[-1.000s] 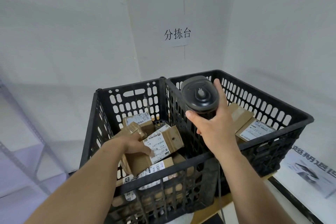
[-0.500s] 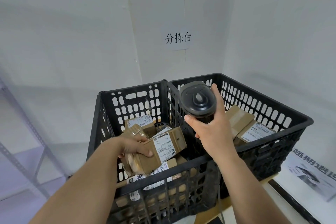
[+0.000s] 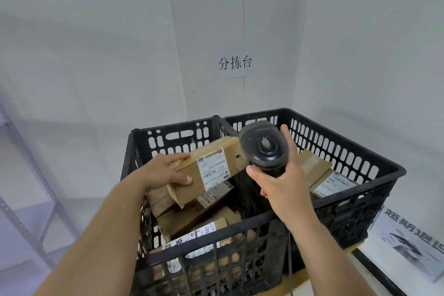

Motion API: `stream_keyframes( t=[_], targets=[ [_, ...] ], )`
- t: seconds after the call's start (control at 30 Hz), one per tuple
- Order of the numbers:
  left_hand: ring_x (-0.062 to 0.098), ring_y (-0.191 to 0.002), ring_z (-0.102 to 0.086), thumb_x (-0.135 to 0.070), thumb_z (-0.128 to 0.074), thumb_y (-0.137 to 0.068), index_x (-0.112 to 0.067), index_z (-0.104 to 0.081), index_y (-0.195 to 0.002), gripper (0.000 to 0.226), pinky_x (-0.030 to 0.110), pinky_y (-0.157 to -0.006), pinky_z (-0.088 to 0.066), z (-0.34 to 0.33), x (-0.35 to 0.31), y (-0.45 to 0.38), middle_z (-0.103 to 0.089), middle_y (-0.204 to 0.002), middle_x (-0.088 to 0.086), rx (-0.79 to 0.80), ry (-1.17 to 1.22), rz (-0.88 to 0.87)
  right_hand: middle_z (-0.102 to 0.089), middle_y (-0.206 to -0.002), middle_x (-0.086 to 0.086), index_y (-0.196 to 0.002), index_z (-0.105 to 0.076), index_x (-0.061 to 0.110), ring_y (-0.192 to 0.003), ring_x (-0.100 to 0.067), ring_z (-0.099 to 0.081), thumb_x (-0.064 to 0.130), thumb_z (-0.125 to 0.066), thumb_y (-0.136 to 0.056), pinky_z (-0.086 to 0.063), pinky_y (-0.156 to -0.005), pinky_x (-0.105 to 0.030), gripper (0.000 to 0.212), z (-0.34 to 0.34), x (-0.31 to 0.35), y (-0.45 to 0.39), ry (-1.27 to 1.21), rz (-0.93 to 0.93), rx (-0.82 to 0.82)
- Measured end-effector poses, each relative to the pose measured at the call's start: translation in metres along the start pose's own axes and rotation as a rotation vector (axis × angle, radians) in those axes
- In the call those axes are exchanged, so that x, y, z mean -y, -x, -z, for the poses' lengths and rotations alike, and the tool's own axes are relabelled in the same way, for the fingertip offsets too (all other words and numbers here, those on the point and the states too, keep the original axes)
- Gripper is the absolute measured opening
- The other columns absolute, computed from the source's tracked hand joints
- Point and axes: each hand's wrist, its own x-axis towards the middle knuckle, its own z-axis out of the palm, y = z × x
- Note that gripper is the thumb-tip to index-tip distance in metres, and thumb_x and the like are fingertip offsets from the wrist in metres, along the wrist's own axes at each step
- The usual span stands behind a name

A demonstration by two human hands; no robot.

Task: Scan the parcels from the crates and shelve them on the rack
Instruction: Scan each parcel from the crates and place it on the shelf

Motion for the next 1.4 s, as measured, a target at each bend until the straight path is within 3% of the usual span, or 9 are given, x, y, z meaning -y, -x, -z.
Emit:
stream_keyframes(
  t=[0.07, 0.23, 0.33, 0.57, 0.67, 0.8, 0.97, 1.23, 1.4],
  targets=[
    [0.023, -0.113, -0.049, -0.040, -0.080, -0.054, -0.037, -0.048, -0.138, 0.090, 0.044, -0.104, -0.042, 0.006, -0.006, 0.003, -0.043, -0.127, 0.003, -0.113, -0.074, -0.093, -0.041, -0.107, 0.059, -0.146, -0.013, 0.060, -0.117, -0.035, -0.060, 0.022, -0.081, -0.079, -0.050, -0.096, -0.060, 0.103, 0.000, -0.001, 0.001, -0.015, -0.005, 0.004],
    [0.018, -0.121, -0.031, -0.043, -0.072, -0.055, -0.047, -0.043, -0.133, 0.084, 0.036, -0.108, -0.034, 0.007, -0.027, 0.018, -0.032, -0.121, -0.003, -0.306, -0.116, -0.247, -0.044, -0.130, 0.036, -0.145, -0.015, 0.062, -0.117, -0.028, -0.061, 0.024, -0.083, -0.078, -0.051, -0.095, -0.059, 0.103, -0.001, 0.001, 0.004, -0.042, -0.001, 0.006],
    [0.021, -0.120, -0.041, -0.049, -0.075, -0.054, -0.047, -0.047, -0.132, 0.083, 0.040, -0.105, -0.041, 0.012, -0.033, 0.023, -0.039, -0.125, -0.002, -0.309, -0.071, -0.257, -0.048, -0.129, 0.035, -0.145, -0.017, 0.061, -0.116, -0.030, -0.061, 0.026, -0.083, -0.076, -0.051, -0.094, -0.060, 0.102, 0.000, 0.002, 0.004, -0.061, 0.015, 0.017],
    [0.017, -0.102, -0.065, -0.045, -0.071, -0.071, -0.040, -0.063, -0.119, 0.049, 0.033, -0.078, -0.056, 0.015, -0.044, 0.032, -0.067, -0.114, -0.006, -0.273, 0.426, -0.234, -0.049, -0.135, 0.027, -0.144, -0.017, 0.064, -0.122, -0.038, -0.056, 0.038, -0.081, -0.068, -0.046, -0.098, -0.065, 0.103, 0.009, 0.003, 0.009, -0.101, 0.039, 0.062],
    [0.015, -0.096, -0.063, -0.031, -0.064, -0.090, -0.034, -0.063, -0.119, 0.029, 0.026, -0.068, -0.052, 0.012, -0.051, 0.031, -0.065, -0.114, -0.003, -0.287, 0.486, -0.224, -0.049, -0.132, 0.032, -0.142, -0.016, 0.066, -0.121, -0.033, -0.058, 0.031, -0.083, -0.073, -0.047, -0.098, -0.064, 0.102, 0.013, 0.002, 0.008, -0.096, 0.044, 0.062],
    [0.013, -0.088, -0.062, -0.028, -0.055, -0.095, -0.027, -0.065, -0.118, 0.025, 0.027, -0.067, -0.052, -0.003, -0.056, 0.029, -0.065, -0.107, -0.001, -0.269, 0.539, -0.203, -0.048, -0.121, 0.043, -0.140, -0.016, 0.069, -0.105, -0.021, -0.059, 0.022, -0.082, -0.078, -0.049, -0.098, -0.061, 0.102, 0.019, 0.001, 0.008, -0.096, 0.041, 0.053],
    [0.017, -0.082, -0.059, -0.035, -0.049, -0.097, -0.020, -0.063, -0.117, 0.028, 0.029, -0.064, -0.052, -0.031, -0.063, 0.022, -0.061, -0.098, 0.005, -0.211, 0.633, -0.141, -0.048, -0.113, 0.050, -0.131, -0.015, 0.077, -0.114, -0.033, -0.062, 0.024, -0.082, -0.078, -0.050, -0.097, -0.059, 0.101, 0.025, -0.004, 0.009, -0.088, 0.002, 0.018],
    [0.017, -0.095, -0.061, -0.037, -0.058, -0.093, -0.030, -0.061, -0.118, 0.026, 0.030, -0.078, -0.049, -0.067, -0.075, 0.006, -0.063, -0.114, 0.003, -0.154, 0.551, -0.164, -0.046, -0.119, 0.043, -0.140, -0.018, 0.068, -0.114, -0.029, -0.062, 0.026, -0.083, -0.077, -0.050, -0.096, -0.061, 0.100, 0.039, -0.013, 0.012, -0.083, -0.050, -0.020],
    [0.013, -0.110, -0.052, -0.036, -0.076, -0.080, -0.040, -0.037, -0.142, 0.074, 0.031, -0.094, -0.041, -0.053, -0.078, -0.004, -0.047, -0.126, -0.008, -0.048, 0.019, -0.258, -0.057, -0.121, 0.030, -0.141, -0.021, 0.066, -0.098, -0.017, -0.057, 0.036, -0.081, -0.069, -0.049, -0.098, -0.062, 0.098, 0.048, -0.014, 0.015, -0.116, -0.058, -0.025]
  ],
)
